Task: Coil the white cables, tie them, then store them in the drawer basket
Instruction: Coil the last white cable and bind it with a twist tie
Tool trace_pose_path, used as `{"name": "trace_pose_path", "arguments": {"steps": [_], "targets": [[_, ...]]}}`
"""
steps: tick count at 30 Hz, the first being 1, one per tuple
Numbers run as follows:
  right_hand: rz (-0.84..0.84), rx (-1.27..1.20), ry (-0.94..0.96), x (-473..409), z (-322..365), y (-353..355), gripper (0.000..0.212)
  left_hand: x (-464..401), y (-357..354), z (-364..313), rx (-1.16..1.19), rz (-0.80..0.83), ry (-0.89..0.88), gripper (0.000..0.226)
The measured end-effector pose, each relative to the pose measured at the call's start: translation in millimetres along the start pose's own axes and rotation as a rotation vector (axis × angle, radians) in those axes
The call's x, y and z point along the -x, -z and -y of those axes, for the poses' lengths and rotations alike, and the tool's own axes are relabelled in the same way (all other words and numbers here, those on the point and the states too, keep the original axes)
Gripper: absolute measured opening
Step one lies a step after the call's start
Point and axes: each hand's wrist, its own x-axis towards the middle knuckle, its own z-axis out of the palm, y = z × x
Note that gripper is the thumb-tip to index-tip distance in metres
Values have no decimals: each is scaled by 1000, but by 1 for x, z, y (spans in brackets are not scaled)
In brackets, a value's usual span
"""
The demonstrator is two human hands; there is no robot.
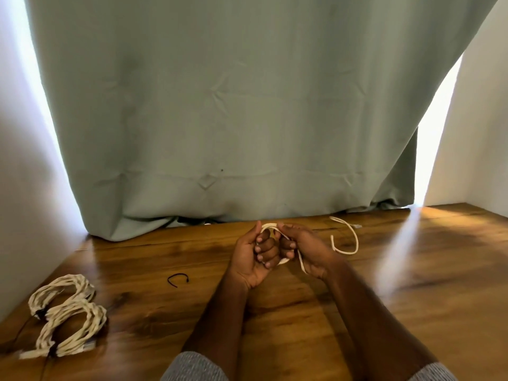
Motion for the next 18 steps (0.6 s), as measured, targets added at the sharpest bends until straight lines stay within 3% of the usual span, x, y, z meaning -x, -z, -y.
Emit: {"name": "trace_pose_path", "arguments": {"steps": [9, 14, 18], "targets": [[-46, 177, -219, 20, -2, 8, 36, 4, 3, 4, -257, -114, 186, 51], [-144, 275, -73, 16, -5, -7, 41, 8, -4, 5, -187, -59, 151, 49], [-222, 109, 10, 8, -4, -12, 36, 6, -5, 2, -18, 92, 138, 45]]}}
